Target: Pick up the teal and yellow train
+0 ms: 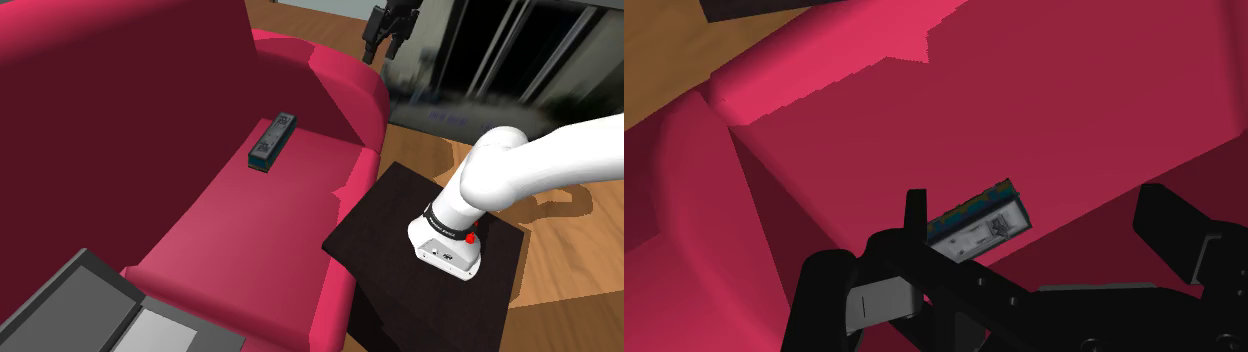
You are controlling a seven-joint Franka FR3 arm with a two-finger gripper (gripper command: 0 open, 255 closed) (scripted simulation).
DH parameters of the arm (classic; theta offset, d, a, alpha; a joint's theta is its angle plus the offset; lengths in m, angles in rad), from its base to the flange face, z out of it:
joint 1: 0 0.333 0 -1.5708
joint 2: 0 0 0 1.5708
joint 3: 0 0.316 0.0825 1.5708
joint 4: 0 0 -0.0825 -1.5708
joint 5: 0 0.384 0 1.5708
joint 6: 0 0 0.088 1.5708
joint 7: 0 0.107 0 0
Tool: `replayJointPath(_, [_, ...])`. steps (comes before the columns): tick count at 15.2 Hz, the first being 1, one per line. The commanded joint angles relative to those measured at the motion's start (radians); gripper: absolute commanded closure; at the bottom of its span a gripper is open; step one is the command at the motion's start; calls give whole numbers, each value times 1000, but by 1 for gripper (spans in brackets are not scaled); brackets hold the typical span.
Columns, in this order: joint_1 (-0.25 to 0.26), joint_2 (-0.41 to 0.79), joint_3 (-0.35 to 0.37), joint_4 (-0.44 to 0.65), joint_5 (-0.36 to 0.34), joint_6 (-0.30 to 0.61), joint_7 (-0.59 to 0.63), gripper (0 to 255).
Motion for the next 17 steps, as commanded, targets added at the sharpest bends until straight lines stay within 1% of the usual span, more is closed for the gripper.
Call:
replayJointPath(1, [0,0,0,0,0,0,0,0])
replayJointPath(9, [-27,239,39,-1,-6,225,82,0])
replayJointPath(17, [-53,519,61,81,-34,405,171,0])
